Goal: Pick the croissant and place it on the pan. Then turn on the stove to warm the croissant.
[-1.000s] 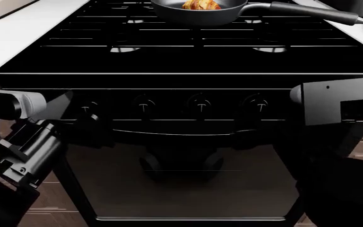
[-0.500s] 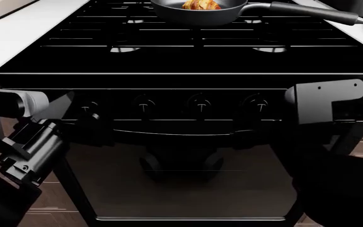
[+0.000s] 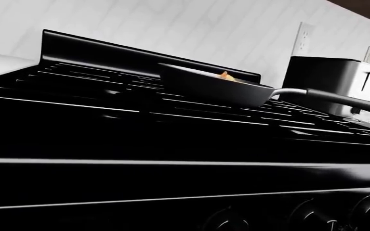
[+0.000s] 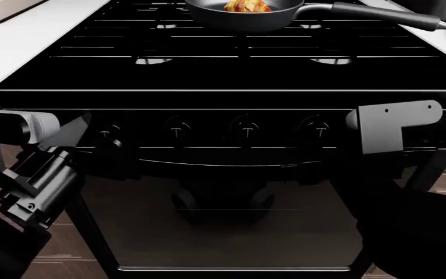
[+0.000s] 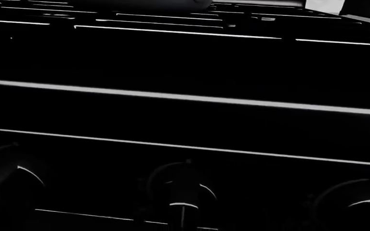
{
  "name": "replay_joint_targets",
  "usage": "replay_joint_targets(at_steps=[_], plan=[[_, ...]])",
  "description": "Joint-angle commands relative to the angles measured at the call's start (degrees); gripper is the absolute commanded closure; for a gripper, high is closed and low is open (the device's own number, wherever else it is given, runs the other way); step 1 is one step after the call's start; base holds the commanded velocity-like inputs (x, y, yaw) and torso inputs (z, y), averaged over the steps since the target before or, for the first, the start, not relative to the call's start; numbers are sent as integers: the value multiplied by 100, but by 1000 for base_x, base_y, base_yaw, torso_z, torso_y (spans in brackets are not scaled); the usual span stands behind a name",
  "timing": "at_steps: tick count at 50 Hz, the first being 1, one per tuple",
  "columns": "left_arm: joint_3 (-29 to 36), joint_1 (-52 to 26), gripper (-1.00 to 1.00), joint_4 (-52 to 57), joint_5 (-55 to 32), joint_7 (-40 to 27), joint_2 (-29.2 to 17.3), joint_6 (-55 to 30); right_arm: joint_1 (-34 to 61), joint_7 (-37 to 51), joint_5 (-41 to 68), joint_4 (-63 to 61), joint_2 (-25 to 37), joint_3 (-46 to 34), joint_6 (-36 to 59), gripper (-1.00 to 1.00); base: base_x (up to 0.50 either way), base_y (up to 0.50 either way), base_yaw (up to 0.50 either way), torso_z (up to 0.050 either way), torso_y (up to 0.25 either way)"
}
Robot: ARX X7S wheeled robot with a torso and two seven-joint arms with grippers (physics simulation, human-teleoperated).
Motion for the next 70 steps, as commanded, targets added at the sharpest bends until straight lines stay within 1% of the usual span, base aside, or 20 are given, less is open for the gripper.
replay_joint_targets(at_steps=[1,23,70], plan=[[11,-1,-100,-7,1,-2,-7,16,-11,0,-8,6,1,-8,-10,100,0,0,0,0,0],[5,28,-100,28,-22,-30,-33,49,-5,5,-17,-49,6,-22,-19,100,0,0,0,0,0],[-6,8,-100,106,-146,-125,-99,89,870,-68,-64,-319,38,-616,1012,100,-1,0,0,0,2]])
